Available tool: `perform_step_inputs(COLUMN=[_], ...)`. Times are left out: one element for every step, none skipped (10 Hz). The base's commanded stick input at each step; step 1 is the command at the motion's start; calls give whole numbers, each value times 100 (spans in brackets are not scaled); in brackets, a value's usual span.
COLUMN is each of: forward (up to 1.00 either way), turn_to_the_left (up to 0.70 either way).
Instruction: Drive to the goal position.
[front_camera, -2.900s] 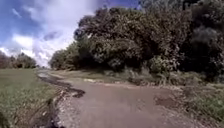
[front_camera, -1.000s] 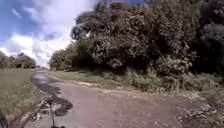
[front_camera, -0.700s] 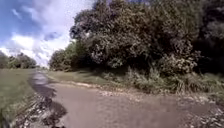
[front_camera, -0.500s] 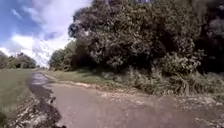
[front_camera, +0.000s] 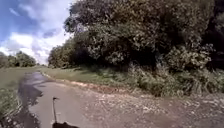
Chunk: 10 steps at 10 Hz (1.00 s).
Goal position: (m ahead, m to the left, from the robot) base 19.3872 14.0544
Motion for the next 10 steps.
perform_step_inputs(forward=[0, 0, 0, 0, 0, 0, 0, 0, 0, 0], turn_to_the_left=[0, 0, 0, 12, 56, 70, 70, 70, 70, 70])
